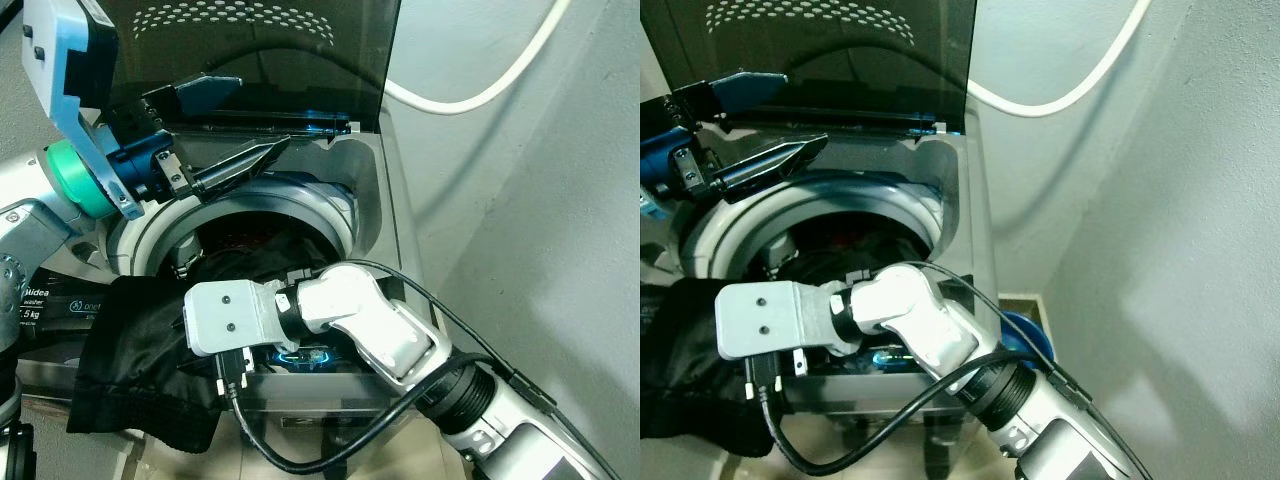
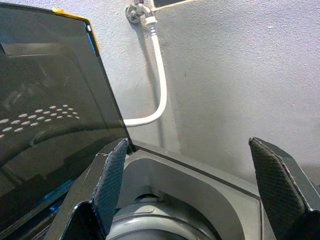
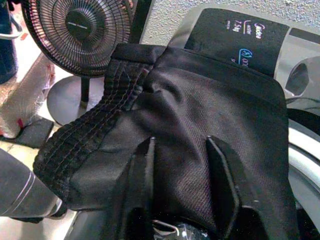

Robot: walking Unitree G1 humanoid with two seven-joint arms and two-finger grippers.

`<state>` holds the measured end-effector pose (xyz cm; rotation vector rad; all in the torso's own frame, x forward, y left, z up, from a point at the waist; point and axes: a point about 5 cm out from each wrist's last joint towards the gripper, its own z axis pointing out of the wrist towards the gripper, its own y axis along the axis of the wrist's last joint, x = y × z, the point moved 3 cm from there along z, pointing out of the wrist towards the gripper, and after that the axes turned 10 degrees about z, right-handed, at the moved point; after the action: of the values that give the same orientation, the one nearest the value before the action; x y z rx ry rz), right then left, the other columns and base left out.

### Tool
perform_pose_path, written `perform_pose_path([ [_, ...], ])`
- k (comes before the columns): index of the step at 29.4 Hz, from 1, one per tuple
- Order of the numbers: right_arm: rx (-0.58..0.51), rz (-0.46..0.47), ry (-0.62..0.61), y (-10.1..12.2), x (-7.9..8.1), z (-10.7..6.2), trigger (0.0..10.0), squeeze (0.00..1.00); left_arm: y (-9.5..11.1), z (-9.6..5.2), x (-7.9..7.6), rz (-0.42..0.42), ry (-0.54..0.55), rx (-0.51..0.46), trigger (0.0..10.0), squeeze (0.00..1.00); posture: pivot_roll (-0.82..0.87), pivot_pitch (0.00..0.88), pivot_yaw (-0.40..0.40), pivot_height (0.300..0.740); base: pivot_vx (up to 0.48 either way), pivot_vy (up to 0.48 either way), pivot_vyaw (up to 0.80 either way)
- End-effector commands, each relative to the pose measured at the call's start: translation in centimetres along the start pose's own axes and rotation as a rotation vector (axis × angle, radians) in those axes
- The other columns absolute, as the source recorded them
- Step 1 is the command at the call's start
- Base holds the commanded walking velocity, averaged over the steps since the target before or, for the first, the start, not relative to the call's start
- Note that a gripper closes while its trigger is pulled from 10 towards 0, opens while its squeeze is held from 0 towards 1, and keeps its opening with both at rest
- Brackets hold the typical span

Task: Clothes washing

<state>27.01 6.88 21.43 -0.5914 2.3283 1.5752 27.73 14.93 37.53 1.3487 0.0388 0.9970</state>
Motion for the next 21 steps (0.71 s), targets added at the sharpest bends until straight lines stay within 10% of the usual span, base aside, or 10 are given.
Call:
perform_pose_path([
  [1, 0.042, 0.02, -0.014, -1.0, -0.1, 0.0, 0.0, 0.0, 0.0, 0.0, -0.3, -0.005, -0.012, 0.002, 10.0, 0.0, 0.09, 0.108, 0.032, 0.74, 0.0, 0.0, 0.0],
  [11, -0.009, 0.025, -0.12, -0.2, -1.9, 0.0, 0.0, 0.0, 0.0, 0.0, -0.4, -0.008, -0.009, 0.0, 10.0, 0.0, 0.08, 0.112, 0.03, 0.74, 0.0, 0.0, 0.0],
  [18, -0.051, 0.089, -0.419, 0.4, -6.6, -1.0, 0.0, 0.0, 0.0, 0.0, -0.5, -0.012, -0.008, -0.004, 10.0, 0.0, 0.08, 0.112, 0.029, 0.74, 0.0, 0.0, 0.0],
  [19, -0.047, 0.102, -0.554, 0.2, -8.6, -2.0, 10.0, 0.0, 0.0, 0.0, -0.5, -0.012, -0.007, -0.004, 10.0, 0.0, 0.08, 0.112, 0.029, 0.74, 0.0, 0.0, 0.0],
  [21, -0.035, 0.099, -0.657, -0.1, -10.1, -3.1, 10.0, 0.0, 0.0, 0.0, -0.5, -0.012, -0.006, -0.005, 10.0, 0.0, 0.09, 0.113, 0.024, 0.74, 0.0, 0.0, 0.0],
])
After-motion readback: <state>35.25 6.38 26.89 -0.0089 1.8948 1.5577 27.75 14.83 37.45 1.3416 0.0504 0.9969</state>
